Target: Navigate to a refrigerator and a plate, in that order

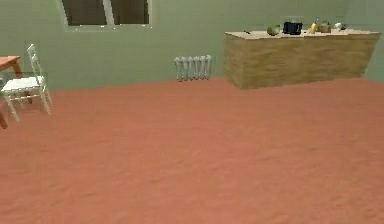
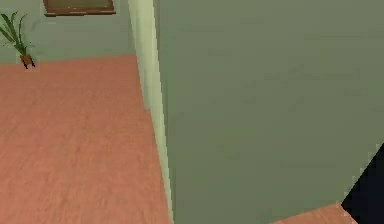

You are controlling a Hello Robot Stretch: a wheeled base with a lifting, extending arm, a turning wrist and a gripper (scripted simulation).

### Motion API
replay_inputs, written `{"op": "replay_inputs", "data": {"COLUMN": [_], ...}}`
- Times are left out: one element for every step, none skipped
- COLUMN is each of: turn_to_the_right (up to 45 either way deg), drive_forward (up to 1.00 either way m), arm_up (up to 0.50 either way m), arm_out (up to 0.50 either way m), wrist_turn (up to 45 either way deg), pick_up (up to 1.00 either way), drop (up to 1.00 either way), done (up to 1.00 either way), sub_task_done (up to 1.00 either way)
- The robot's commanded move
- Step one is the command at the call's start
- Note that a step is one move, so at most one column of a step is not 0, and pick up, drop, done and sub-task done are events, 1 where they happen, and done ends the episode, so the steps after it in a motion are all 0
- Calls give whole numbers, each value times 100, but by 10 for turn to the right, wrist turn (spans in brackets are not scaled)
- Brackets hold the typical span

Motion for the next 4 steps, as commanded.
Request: {"op": "replay_inputs", "data": {"turn_to_the_right": [0,270,0,450], "drive_forward": [10,0,50,0], "arm_up": [0,0,0,0], "arm_out": [0,0,0,0], "wrist_turn": [0,0,0,0], "pick_up": [0,0,0,0], "drop": [0,0,0,0], "done": [0,0,0,0], "sub_task_done": [0,0,0,0]}}
